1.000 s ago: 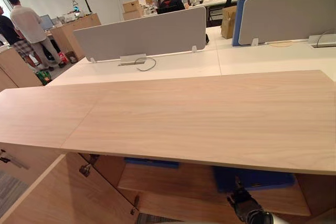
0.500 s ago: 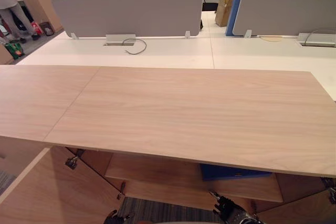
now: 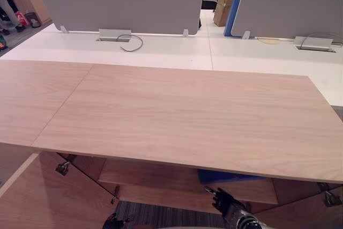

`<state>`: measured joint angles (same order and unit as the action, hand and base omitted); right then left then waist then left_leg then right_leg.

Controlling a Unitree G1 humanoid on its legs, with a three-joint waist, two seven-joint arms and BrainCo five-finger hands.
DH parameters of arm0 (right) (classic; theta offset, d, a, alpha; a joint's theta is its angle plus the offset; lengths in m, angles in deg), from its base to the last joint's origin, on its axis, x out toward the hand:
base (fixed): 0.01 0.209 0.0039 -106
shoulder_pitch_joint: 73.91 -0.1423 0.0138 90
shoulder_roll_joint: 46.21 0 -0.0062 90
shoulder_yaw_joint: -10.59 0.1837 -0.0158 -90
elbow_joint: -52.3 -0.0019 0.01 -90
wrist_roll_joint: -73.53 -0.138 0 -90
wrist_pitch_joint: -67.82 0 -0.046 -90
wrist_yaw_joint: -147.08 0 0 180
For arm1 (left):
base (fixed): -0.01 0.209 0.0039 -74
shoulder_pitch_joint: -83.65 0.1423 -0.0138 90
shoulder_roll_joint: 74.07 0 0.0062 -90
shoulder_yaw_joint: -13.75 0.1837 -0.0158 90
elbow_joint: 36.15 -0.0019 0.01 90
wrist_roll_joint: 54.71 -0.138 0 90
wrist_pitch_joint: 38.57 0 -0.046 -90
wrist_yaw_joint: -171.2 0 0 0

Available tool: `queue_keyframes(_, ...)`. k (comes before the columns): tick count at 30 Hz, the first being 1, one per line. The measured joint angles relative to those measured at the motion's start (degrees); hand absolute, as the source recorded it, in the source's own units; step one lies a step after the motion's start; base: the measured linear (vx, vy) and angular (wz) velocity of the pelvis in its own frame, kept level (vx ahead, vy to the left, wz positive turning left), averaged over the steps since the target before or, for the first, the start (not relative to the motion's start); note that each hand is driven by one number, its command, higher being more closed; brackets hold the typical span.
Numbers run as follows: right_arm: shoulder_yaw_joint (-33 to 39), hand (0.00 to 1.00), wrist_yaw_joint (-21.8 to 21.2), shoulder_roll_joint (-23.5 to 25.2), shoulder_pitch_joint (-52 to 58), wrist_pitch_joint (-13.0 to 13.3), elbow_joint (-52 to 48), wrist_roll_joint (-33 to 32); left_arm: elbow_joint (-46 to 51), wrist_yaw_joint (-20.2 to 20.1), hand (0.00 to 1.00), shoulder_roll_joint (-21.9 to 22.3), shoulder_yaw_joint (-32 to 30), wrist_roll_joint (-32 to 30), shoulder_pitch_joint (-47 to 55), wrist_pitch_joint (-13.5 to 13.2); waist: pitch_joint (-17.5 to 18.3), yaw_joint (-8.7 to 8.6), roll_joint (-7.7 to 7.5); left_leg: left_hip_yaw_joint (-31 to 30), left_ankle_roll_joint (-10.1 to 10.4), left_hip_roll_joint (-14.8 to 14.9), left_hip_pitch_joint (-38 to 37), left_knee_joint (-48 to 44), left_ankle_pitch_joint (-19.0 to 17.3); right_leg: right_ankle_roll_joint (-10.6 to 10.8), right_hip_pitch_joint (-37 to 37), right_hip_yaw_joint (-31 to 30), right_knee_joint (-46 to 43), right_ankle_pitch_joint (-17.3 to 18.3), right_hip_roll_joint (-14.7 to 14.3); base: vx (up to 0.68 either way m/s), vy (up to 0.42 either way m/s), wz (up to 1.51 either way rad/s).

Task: Walk over to the cabinet, pick up the folder, carry it to the office cabinet, place the folder inside the office cabinet, then close the office cabinet door

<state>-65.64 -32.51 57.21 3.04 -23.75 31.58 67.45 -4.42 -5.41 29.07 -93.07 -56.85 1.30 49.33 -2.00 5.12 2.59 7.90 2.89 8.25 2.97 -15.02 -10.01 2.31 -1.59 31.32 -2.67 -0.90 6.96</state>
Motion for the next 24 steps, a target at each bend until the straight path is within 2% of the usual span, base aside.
queue_keyframes(3, -2.8, 0.00, 3.2, -0.6, 0.2, 1.4, -8.3, 5.9, -0.1, 1.5, 0.00, 0.0, 0.1, 0.7, 1.2, -0.5, -0.4, -0.65, 0.16, 2.2, 0.1, 0.2, 0.0, 1.0, 0.0, -0.1, 2.2, -2.2, -0.5, 0.0, -0.2, 0.00, 0.007, -0.37)
queue_keyframes(5, -4.1, 0.00, 5.4, -2.6, 2.1, 2.9, -15.6, 10.2, -0.1, 2.1, 0.00, 0.0, 0.1, 1.0, 1.8, -1.1, -0.4, -1.27, 0.40, 3.5, 0.0, 0.1, -0.3, 2.6, 0.6, -0.1, 3.5, -3.3, -1.6, 0.1, -0.1, 0.06, 0.012, -0.25)
queue_keyframes(7, -3.8, 0.00, 6.5, -4.4, 3.1, 3.8, -17.8, 12.0, 0.0, 2.5, 0.00, 0.0, 0.1, 1.0, 1.8, -1.7, -0.4, -1.56, 0.41, 4.1, 0.5, 0.0, -1.0, 4.1, 1.5, -0.1, 4.4, -3.7, -1.9, 0.3, 0.1, 0.11, 0.001, -0.14)
queue_keyframes(10, -3.7, 0.00, 6.9, -6.1, 4.1, 4.0, -17.1, 12.0, 0.4, 2.6, 0.00, 0.0, 0.1, 1.0, 1.4, -2.4, -0.5, -2.12, 0.44, 4.4, 1.5, -0.3, -1.1, 5.1, 2.4, -0.1, 4.7, -3.6, -1.7, 0.6, 0.1, 0.11, -0.012, -0.03)
queue_keyframes(14, -1.6, 0.00, 7.1, -5.7, 4.2, 4.2, -11.6, 11.5, 0.7, 3.0, 0.00, 0.0, -0.2, 2.2, 0.0, -2.7, -0.6, -2.24, 0.33, 4.2, 2.6, -0.7, 0.8, 4.3, 3.5, -0.2, 6.0, -3.3, -2.1, 1.2, 0.3, 0.06, -0.039, 0.06)
queue_keyframes(17, -0.3, 0.00, 7.2, -4.9, 4.4, 4.0, -6.3, 9.2, 0.9, 4.1, 0.00, 0.0, -1.4, 2.4, -0.5, -2.8, -1.8, -2.14, 0.03, 4.2, 2.6, 0.0, 4.6, -2.4, 3.5, -1.0, 7.1, -3.2, -4.3, 2.1, 1.0, 0.02, -0.038, 0.08)
queue_keyframes(20, 3.1, 0.00, 7.3, -3.4, 6.5, 4.0, -6.0, 7.3, 0.7, 5.0, 0.00, 0.4, -2.8, 2.1, 0.1, -2.8, -2.0, -2.22, -0.17, 4.2, 2.6, 0.3, 2.7, -2.6, 3.4, -1.3, 6.2, -3.2, -7.1, 4.2, 1.3, 0.00, -0.045, 0.00)
queue_keyframes(24, 7.6, 0.00, 7.1, -2.9, 8.2, 4.0, -4.0, 7.3, 0.1, 5.2, 0.00, 1.5, -4.9, 2.1, 0.4, -2.7, -2.2, -2.99, -0.08, 4.3, 2.6, 0.5, -1.6, 3.6, 3.0, -1.5, 6.5, -3.3, -9.7, 5.5, 1.5, -0.04, 0.018, -0.05)
